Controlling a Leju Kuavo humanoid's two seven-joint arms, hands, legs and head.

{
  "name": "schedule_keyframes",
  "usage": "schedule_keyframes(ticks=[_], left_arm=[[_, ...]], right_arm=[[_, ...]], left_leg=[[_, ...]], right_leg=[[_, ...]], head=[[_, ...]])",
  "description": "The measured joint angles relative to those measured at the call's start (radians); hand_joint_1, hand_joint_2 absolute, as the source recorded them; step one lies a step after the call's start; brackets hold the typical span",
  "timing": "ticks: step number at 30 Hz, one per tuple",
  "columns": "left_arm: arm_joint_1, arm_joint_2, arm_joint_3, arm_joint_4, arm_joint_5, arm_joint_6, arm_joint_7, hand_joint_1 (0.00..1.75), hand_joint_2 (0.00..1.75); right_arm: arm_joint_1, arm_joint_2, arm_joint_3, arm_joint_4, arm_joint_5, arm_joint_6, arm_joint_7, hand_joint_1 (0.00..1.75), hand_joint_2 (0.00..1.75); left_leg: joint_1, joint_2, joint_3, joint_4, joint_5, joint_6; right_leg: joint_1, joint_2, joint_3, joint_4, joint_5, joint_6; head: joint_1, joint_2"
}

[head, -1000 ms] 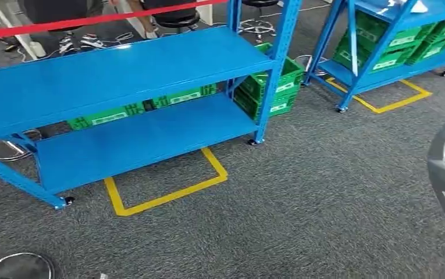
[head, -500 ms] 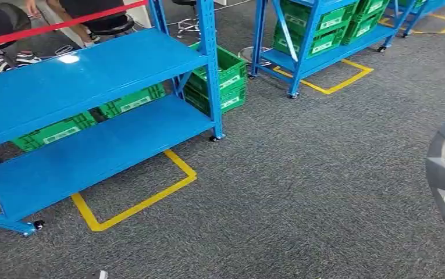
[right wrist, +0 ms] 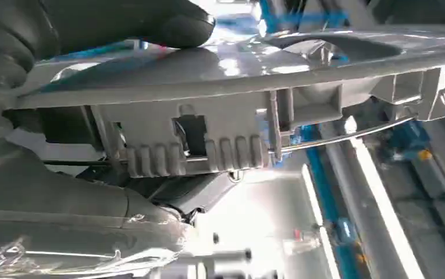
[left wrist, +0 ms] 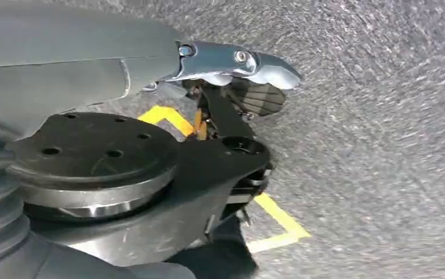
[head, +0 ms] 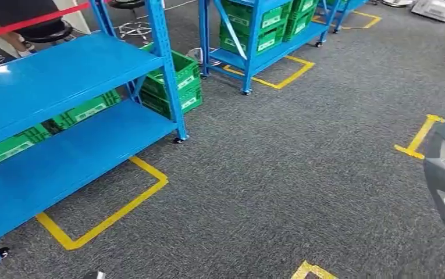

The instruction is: Take the parts from the cabinet and place them on the table.

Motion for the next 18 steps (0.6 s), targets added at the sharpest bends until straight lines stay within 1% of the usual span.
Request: schedule_keyframes(ticks=[1,2,3,4,5,6,7,9,10,11,12,13,14,15,16,17,18], left_arm=[[0.0,0.001,0.0,0.0,-0.002,-0.002,-0.003,0.0,1.75],[-0.002,0.002,0.0,0.0,-0.003,-0.003,-0.004,0.0,1.75],[-0.003,0.002,0.0,0.0,-0.006,-0.004,-0.004,0.0,1.75],[-0.005,0.001,-0.001,0.0,-0.01,-0.005,-0.005,0.0,1.75],[-0.005,0.002,-0.003,0.0,-0.013,-0.005,-0.005,0.0,1.75],[-0.005,0.003,-0.004,0.0,-0.014,-0.005,-0.005,0.0,1.75],[-0.004,0.004,-0.005,0.0,-0.018,-0.005,-0.005,0.0,1.75],[-0.006,0.005,-0.005,0.0,-0.018,-0.008,-0.01,0.0,1.75],[-0.009,0.005,-0.006,0.0,-0.018,-0.008,-0.013,0.0,1.75],[-0.011,0.007,-0.007,0.0,-0.022,-0.008,-0.014,0.0,1.75],[-0.012,0.009,-0.008,0.0,-0.024,-0.009,-0.014,0.0,1.75],[-0.011,0.01,-0.01,0.0,-0.029,-0.009,-0.014,0.0,1.75],[-0.01,0.012,-0.012,0.0,-0.033,-0.009,-0.013,0.0,1.75],[-0.008,0.014,-0.014,0.0,-0.035,-0.009,-0.013,0.0,1.75],[-0.005,0.014,-0.016,0.0,-0.036,-0.009,-0.013,0.0,1.75],[-0.004,0.015,-0.018,0.0,-0.04,-0.01,-0.013,0.0,1.75],[-0.004,0.016,-0.021,0.0,-0.045,-0.011,-0.013,0.0,1.75]], right_arm=[[-0.003,0.006,-0.009,-0.005,0.039,-0.028,-0.019,1.75,1.75],[-0.006,0.011,-0.024,-0.012,0.092,-0.061,-0.045,1.75,1.75],[-0.009,0.016,-0.038,-0.019,0.133,-0.089,-0.063,1.75,1.75],[-0.011,0.019,-0.052,-0.024,0.16,-0.111,-0.074,1.75,1.75],[-0.014,0.021,-0.064,-0.028,0.181,-0.121,-0.077,1.75,1.75],[-0.022,0.022,-0.075,-0.029,0.201,-0.129,-0.076,1.75,1.75],[-0.024,0.023,-0.083,-0.029,0.22,-0.131,-0.074,1.75,1.75],[-0.028,0.023,-0.095,-0.029,0.267,-0.131,-0.064,1.75,1.75],[-0.027,0.023,-0.096,-0.029,0.304,-0.135,-0.063,1.75,1.75],[-0.025,0.023,-0.092,-0.029,0.344,-0.146,-0.067,1.75,1.75],[-0.023,0.023,-0.082,-0.028,0.377,-0.164,-0.075,1.75,1.75],[-0.022,0.023,-0.061,-0.026,0.406,-0.186,-0.084,1.75,1.75],[-0.017,0.023,-0.03,-0.021,0.428,-0.218,-0.093,1.75,1.75],[-0.012,0.023,-0.002,-0.016,0.441,-0.242,-0.1,1.75,1.75],[-0.008,0.022,0.02,-0.012,0.452,-0.26,-0.104,1.75,1.75],[-0.004,0.021,0.04,-0.009,0.463,-0.276,-0.106,1.75,1.75],[0.003,0.016,0.067,-0.004,0.482,-0.301,-0.11,1.75,1.75]], left_leg=[[0.0,0.014,0.0,0.0,0.0,0.0],[-0.001,0.028,0.0,0.0,0.0,0.0],[-0.001,0.041,0.001,0.0,-0.002,-0.003],[0.0,0.051,0.004,0.0,-0.004,-0.005],[-0.001,0.06,0.009,0.0,-0.006,-0.009],[-0.01,0.07,0.009,0.002,-0.01,-0.016],[-0.01,0.077,0.009,0.003,-0.01,-0.021],[-0.008,0.099,0.012,-0.002,-0.006,-0.031],[-0.007,0.111,0.013,-0.003,-0.009,-0.039],[-0.002,0.081,0.011,0.007,-0.022,-0.046],[-0.002,0.028,-0.007,0.045,-0.053,-0.048],[-0.002,-0.003,-0.041,0.116,-0.093,-0.048],[-0.002,-0.017,-0.087,0.209,-0.135,-0.049],[-0.002,-0.022,-0.127,0.284,-0.161,-0.049],[-0.002,-0.024,-0.147,0.317,-0.162,-0.048],[-0.002,-0.025,-0.143,0.302,-0.137,-0.046],[-0.002,-0.026,-0.122,0.252,-0.094,-0.044]], right_leg=[[0.0,-0.001,-0.003,0.018,-0.001,0.0],[0.0,-0.002,0.02,-0.01,0.019,0.0],[0.0,-0.008,0.069,-0.09,0.056,-0.001],[0.0,-0.023,0.127,-0.185,0.091,-0.003],[0.001,-0.064,0.18,-0.271,0.113,-0.005],[0.009,-0.083,0.19,-0.291,0.102,-0.01],[0.009,-0.066,0.188,-0.293,0.108,-0.02],[0.013,-0.042,0.175,-0.289,0.11,-0.031],[0.012,-0.028,0.172,-0.295,0.116,-0.041],[0.006,-0.018,0.175,-0.301,0.121,-0.048],[0.006,-0.011,0.174,-0.303,0.124,-0.053],[0.005,-0.001,0.171,-0.304,0.125,-0.056],[0.006,0.012,0.167,-0.304,0.126,-0.059],[0.007,0.026,0.164,-0.304,0.127,-0.061],[0.008,0.04,0.162,-0.303,0.129,-0.061],[0.008,0.054,0.162,-0.303,0.131,-0.06],[0.007,0.067,0.162,-0.303,0.132,-0.058]], head=[[0.0,0.0],[0.0,0.0],[0.0,0.0],[0.0,0.0],[0.001,0.0],[0.0,0.0],[-0.002,0.0],[-0.002,0.0],[-0.002,0.0],[-0.002,0.0],[-0.005,0.0],[-0.006,0.0],[-0.01,0.0],[-0.009,0.0],[-0.009,0.0],[-0.009,0.0],[-0.009,0.0]])
